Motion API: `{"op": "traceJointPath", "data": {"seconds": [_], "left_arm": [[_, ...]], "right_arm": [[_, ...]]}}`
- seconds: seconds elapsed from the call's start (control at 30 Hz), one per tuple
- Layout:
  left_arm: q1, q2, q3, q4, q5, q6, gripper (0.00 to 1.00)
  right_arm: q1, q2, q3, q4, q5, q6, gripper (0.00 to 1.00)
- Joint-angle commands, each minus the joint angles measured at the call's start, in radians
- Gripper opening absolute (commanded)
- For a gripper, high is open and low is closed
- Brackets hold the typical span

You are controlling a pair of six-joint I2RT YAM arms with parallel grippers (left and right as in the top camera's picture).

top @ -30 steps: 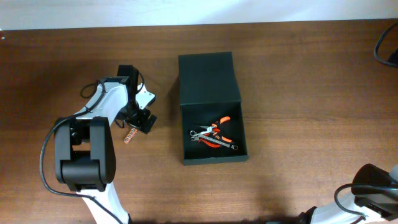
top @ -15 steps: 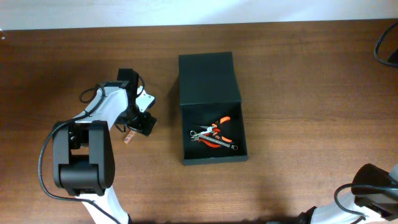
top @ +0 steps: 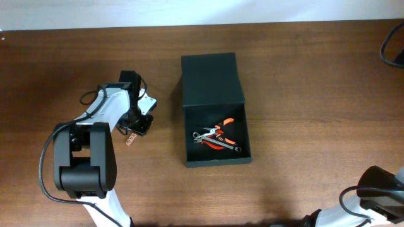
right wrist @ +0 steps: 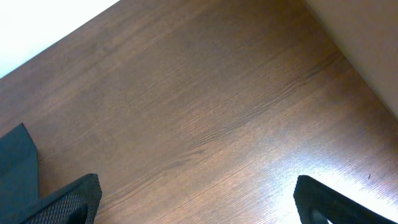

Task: Pack container

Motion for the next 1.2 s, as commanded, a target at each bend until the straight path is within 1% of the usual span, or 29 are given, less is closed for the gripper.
{"op": "traceJointPath", "data": {"seconds": [0.0, 0.07, 0.13, 0.2, 0.23, 0.27, 0.33, 0.47, 0.63, 0.77, 0.87, 0.9, 0.93, 0.97, 1.07, 1.13, 1.17], "left_arm": [[-0.003, 0.077, -0.067, -0.004, 0.015, 0.001, 0.29], [-0.003, 0.077, -0.066, -0.004, 0.015, 0.001, 0.23], [-0.003, 0.077, -0.066, -0.004, 0.015, 0.001, 0.20], [-0.003, 0.077, -0.066, 0.001, 0.014, 0.001, 0.19], [-0.003, 0.077, -0.066, 0.007, 0.011, 0.001, 0.12], [-0.003, 0.077, -0.066, 0.016, 0.011, 0.001, 0.02], [-0.004, 0.077, -0.051, 0.006, 0.011, -0.030, 0.02], [-0.020, 0.070, 0.071, -0.111, 0.018, -0.086, 0.02], [-0.084, 0.008, 0.301, -0.269, 0.023, -0.086, 0.02], [-0.161, -0.087, 0.472, -0.323, 0.033, -0.085, 0.02], [-0.254, -0.155, 0.548, -0.323, 0.072, 0.002, 0.02], [-0.309, -0.177, 0.562, -0.322, 0.071, 0.063, 0.02], [-0.330, -0.183, 0.563, -0.322, 0.071, 0.089, 0.02], [-0.391, -0.193, 0.563, -0.323, 0.071, 0.169, 0.02], [-0.501, -0.188, 0.562, -0.342, 0.072, 0.295, 0.02], [-0.561, -0.185, 0.557, -0.357, 0.075, 0.336, 0.02], [-0.585, -0.183, 0.554, -0.357, 0.082, 0.335, 0.02]], "right_arm": [[-0.003, 0.007, -0.003, -0.001, 0.005, 0.008, 0.99], [-0.003, 0.007, -0.003, 0.000, 0.005, 0.008, 0.99], [-0.003, 0.007, -0.003, 0.000, 0.005, 0.008, 0.99], [-0.003, 0.007, -0.003, 0.000, 0.005, 0.008, 0.99], [-0.003, 0.007, -0.003, 0.000, 0.005, 0.008, 0.99], [-0.003, 0.007, -0.003, 0.000, 0.005, 0.008, 0.99], [-0.003, 0.007, -0.003, 0.000, 0.005, 0.008, 0.99], [-0.003, 0.007, -0.003, 0.000, 0.005, 0.007, 0.99], [-0.003, 0.007, -0.003, -0.001, 0.005, 0.007, 0.99], [-0.003, 0.007, -0.003, 0.000, 0.005, 0.007, 0.99], [-0.003, 0.007, -0.003, 0.000, 0.005, 0.008, 0.99], [-0.003, 0.007, -0.003, 0.000, 0.005, 0.008, 0.99], [-0.003, 0.007, -0.003, 0.000, 0.005, 0.008, 0.99], [-0.003, 0.007, -0.003, 0.000, 0.005, 0.007, 0.99], [-0.003, 0.007, -0.003, 0.000, 0.005, 0.007, 0.99], [-0.003, 0.007, -0.003, 0.000, 0.005, 0.007, 0.99], [-0.003, 0.007, -0.003, 0.000, 0.005, 0.007, 0.99]]}}
